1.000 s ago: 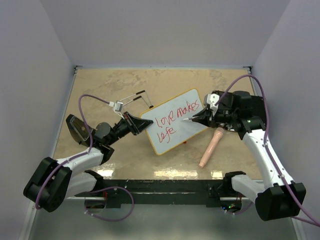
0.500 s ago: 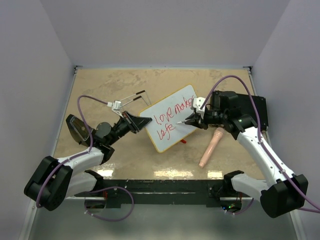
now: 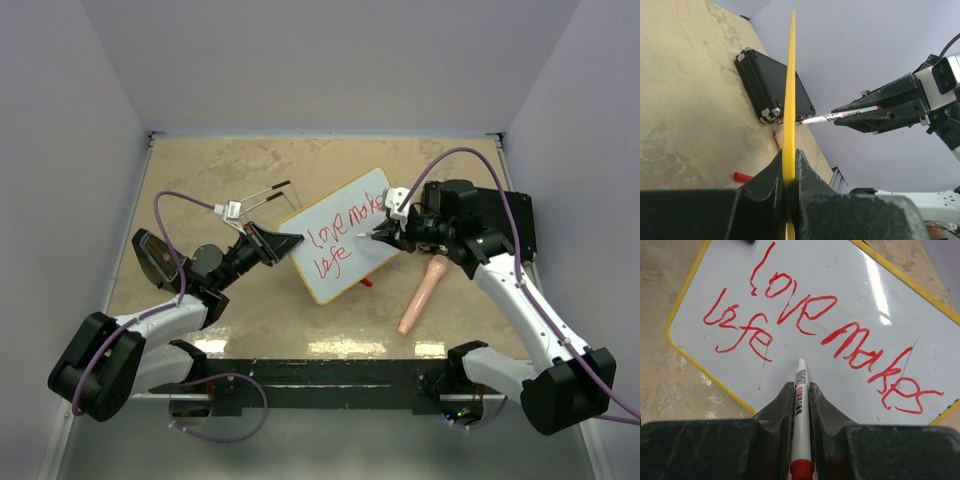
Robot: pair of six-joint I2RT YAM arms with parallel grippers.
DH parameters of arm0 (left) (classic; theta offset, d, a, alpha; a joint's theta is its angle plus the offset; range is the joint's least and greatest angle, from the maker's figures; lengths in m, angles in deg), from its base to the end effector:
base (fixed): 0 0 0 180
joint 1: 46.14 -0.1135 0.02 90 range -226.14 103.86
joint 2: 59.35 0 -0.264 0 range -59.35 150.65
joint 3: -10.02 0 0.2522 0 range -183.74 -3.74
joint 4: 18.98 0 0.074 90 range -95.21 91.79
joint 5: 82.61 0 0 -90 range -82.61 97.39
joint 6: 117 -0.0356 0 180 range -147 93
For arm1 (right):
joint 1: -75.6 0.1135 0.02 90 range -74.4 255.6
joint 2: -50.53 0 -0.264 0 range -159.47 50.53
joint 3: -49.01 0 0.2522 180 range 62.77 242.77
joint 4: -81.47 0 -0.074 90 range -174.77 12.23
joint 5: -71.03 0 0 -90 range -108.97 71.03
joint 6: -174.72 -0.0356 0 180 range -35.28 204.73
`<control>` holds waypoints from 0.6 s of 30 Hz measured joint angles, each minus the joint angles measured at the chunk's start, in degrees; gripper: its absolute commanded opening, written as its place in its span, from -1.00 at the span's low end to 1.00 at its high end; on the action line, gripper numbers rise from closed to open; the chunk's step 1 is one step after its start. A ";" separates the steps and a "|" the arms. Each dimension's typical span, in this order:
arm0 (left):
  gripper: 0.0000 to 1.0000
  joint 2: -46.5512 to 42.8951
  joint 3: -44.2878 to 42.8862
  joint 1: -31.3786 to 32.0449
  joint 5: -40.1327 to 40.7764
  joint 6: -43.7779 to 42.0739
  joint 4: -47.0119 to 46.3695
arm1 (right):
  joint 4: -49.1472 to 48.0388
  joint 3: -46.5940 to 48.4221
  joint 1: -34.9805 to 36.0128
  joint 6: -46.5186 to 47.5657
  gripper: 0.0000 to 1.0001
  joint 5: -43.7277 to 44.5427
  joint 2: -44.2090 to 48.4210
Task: Write a sentence on the whiteboard
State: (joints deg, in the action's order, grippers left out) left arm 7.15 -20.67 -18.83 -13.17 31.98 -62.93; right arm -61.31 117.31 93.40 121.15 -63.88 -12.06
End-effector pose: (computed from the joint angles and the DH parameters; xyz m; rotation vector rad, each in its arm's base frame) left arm 0.1946 -0.1146 0.2232 -0.1136 1.6153 -1.4597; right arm 0.2151 0.0955 0.3211 -1.2908 1.5305 0.6188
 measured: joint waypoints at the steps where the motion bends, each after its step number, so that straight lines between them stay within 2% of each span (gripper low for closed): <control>1: -1.00 0.00 0.00 0.11 0.00 0.02 0.00 | -0.42 0.00 0.20 -0.17 -1.00 0.33 -0.04; 18: -1.00 0.00 0.00 0.20 0.48 0.00 0.35 | -0.98 0.00 2.08 -0.24 -1.00 2.40 -1.86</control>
State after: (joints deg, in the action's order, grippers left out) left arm 7.15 -20.67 -18.64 -12.69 31.98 -62.58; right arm -62.29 117.31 95.48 120.91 -61.47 -13.92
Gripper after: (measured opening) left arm 0.078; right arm 0.144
